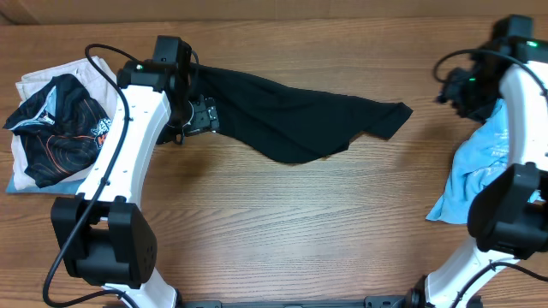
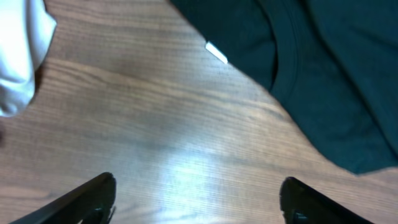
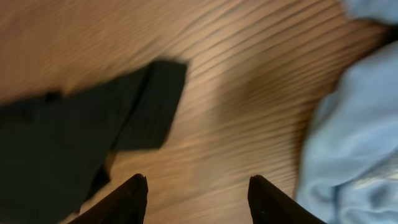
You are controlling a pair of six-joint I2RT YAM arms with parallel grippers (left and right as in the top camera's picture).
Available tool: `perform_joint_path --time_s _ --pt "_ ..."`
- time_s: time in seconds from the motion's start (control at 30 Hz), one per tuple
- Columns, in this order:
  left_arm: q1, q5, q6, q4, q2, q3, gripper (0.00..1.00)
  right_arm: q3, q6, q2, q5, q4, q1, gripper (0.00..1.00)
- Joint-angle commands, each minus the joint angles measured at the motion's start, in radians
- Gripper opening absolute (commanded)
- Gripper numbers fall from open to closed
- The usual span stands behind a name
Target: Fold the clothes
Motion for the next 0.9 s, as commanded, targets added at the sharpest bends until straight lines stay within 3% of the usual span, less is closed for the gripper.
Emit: perform_joint_path --time_s 0.0,0.13,0.27,0.5,0.67,0.87 --pt "-0.003 0.04 0.012 0.1 0.01 -0.11 0.82 -0.034 -0.029 -0.031 -0.03 -0.01 0.073 0.56" --pt "-0.024 0.297 0.006 0.256 0.01 -0.222 0.77 -0.046 -0.029 -0.031 -0.029 -0.009 0.14 0.56" --pt "-0.086 0.381 -0.127 0.427 0.01 -0.328 0.77 -0.046 -0.029 -0.031 -0.029 -0.006 0.181 0.56" --pt "-0.228 0.344 -0.294 0.634 0.015 -0.411 0.73 -0.046 -0.029 -0.031 -0.03 -0.014 0.185 0.56" --pt "-0.313 0.195 -0.396 0.64 0.015 -0.412 0.73 -0.046 -0.029 -0.031 -0.029 -0.021 0.185 0.56" --pt "-0.352 0.161 -0.492 0.658 0.057 -0.417 0.74 -0.046 -0.029 -0.031 -0.029 -0.025 0.185 0.56"
